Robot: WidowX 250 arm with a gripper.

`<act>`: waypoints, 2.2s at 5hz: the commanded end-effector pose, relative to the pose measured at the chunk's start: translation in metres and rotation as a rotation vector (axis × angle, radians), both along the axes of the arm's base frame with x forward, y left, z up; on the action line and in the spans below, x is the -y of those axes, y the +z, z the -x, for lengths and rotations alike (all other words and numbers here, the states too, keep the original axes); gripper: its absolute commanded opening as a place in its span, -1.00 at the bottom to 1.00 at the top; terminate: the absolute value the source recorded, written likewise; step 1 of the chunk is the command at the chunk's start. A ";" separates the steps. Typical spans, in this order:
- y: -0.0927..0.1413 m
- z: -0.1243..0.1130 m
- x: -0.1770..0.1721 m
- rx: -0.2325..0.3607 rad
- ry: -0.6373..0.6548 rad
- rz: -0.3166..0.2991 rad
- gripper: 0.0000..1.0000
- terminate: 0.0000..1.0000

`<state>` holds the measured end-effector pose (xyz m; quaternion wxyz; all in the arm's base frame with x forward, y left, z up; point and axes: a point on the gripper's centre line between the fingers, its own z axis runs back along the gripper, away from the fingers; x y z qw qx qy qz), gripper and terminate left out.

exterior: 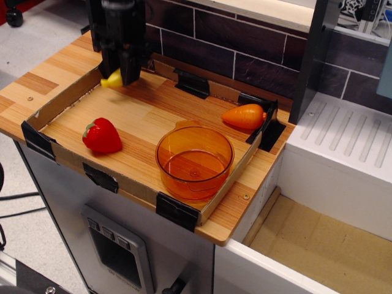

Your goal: Put banana in pot

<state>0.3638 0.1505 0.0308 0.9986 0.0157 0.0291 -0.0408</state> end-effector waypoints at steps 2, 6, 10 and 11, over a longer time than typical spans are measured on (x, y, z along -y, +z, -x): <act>0.079 0.033 0.083 0.000 0.002 -0.012 -1.00 -1.00; 0.060 0.073 0.146 -0.078 -0.067 -0.035 -1.00 -1.00; 0.050 0.078 0.156 -0.076 -0.022 0.003 1.00 -1.00; 0.074 0.070 0.148 0.040 0.032 -0.012 1.00 -1.00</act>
